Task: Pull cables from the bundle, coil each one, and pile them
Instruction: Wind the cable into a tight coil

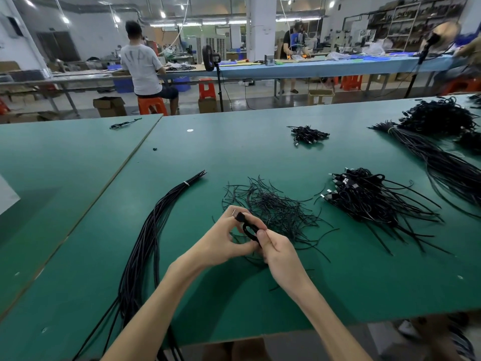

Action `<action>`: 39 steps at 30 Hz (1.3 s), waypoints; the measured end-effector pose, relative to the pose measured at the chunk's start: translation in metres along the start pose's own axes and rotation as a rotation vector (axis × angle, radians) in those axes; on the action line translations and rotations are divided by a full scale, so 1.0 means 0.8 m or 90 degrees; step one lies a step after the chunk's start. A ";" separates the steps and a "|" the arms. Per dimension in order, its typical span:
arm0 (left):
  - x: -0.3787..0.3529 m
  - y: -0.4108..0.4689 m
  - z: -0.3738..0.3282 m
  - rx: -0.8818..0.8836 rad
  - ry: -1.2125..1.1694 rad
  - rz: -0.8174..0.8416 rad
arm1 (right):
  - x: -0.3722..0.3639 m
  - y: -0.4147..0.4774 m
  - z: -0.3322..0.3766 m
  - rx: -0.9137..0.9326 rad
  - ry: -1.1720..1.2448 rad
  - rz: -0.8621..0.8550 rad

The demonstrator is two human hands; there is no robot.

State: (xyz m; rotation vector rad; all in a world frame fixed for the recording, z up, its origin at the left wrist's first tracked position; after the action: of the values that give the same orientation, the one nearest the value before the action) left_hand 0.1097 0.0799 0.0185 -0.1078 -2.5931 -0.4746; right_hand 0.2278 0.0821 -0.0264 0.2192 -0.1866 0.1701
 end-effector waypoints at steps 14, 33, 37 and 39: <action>-0.001 -0.005 0.007 -0.050 0.002 -0.022 | 0.003 0.000 -0.001 -0.009 0.008 -0.014; -0.016 0.002 0.026 0.080 -0.127 -0.004 | 0.008 0.000 -0.006 -0.053 0.028 -0.058; -0.020 -0.001 0.026 0.090 -0.228 -0.026 | 0.011 0.001 -0.008 -0.064 0.067 -0.067; -0.024 -0.004 0.028 0.100 -0.273 -0.035 | 0.011 0.001 -0.008 -0.070 0.083 -0.062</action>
State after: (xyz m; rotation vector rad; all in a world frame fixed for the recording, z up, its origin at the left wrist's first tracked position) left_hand 0.1157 0.0854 -0.0103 -0.0935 -3.0496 -0.2882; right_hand 0.2374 0.0857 -0.0308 0.1073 -0.0556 0.0760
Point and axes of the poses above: each hand's wrist, its own y-axis towards the middle knuckle, its own x-axis out of the back of the hand, z = x × y, the point moved 9 cm from there along y, towards the middle knuckle, and after that the axes turned 8 degrees about -z, right-handed, at the moved point
